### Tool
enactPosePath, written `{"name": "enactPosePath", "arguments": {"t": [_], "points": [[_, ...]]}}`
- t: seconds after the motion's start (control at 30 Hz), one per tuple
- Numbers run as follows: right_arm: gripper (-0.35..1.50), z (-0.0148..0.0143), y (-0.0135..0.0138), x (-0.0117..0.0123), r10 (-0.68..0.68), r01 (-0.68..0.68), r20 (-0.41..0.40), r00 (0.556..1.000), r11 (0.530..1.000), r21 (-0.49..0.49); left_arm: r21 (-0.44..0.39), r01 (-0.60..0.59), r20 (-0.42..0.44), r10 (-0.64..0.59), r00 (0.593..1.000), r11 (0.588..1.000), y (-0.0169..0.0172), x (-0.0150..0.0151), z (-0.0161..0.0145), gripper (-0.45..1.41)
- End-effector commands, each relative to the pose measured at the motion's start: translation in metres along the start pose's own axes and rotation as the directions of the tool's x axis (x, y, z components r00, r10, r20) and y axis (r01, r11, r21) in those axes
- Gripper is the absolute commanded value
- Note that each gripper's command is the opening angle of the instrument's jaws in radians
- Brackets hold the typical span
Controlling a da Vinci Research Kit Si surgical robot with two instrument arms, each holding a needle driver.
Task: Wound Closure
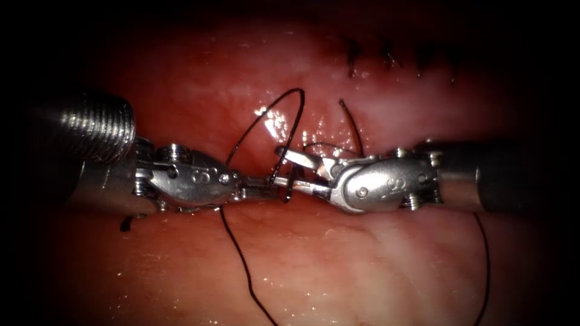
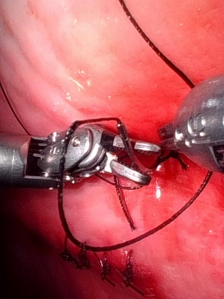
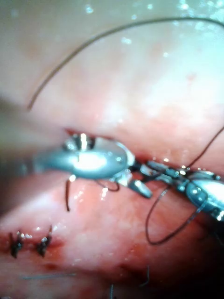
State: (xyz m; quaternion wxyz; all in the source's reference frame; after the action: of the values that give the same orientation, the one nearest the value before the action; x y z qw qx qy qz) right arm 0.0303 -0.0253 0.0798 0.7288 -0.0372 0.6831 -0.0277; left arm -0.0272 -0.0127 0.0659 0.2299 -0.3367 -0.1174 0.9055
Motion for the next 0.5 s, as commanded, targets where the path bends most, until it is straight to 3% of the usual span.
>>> {"name": "enactPosePath", "arguments": {"t": [0.03, 0.5], "points": [[-0.35, 0.0005, -0.0003, -0.0005, 0.009, -0.009, -0.001, 1.0, 1.0, 0.002, 0.0, -0.001, -0.001, 0.001, 1.0, 1.0, 0.0001, 0.0001, 0.0008, -0.23], [-0.35, -0.0006, -0.0009, -0.0012, 0.141, -0.147, 0.118, 0.983, 0.988, 0.047, -0.001, -0.002, 0.001, 0.002, 1.0, 1.0, 0.0001, 0.0, 0.0008, -0.25]]}}
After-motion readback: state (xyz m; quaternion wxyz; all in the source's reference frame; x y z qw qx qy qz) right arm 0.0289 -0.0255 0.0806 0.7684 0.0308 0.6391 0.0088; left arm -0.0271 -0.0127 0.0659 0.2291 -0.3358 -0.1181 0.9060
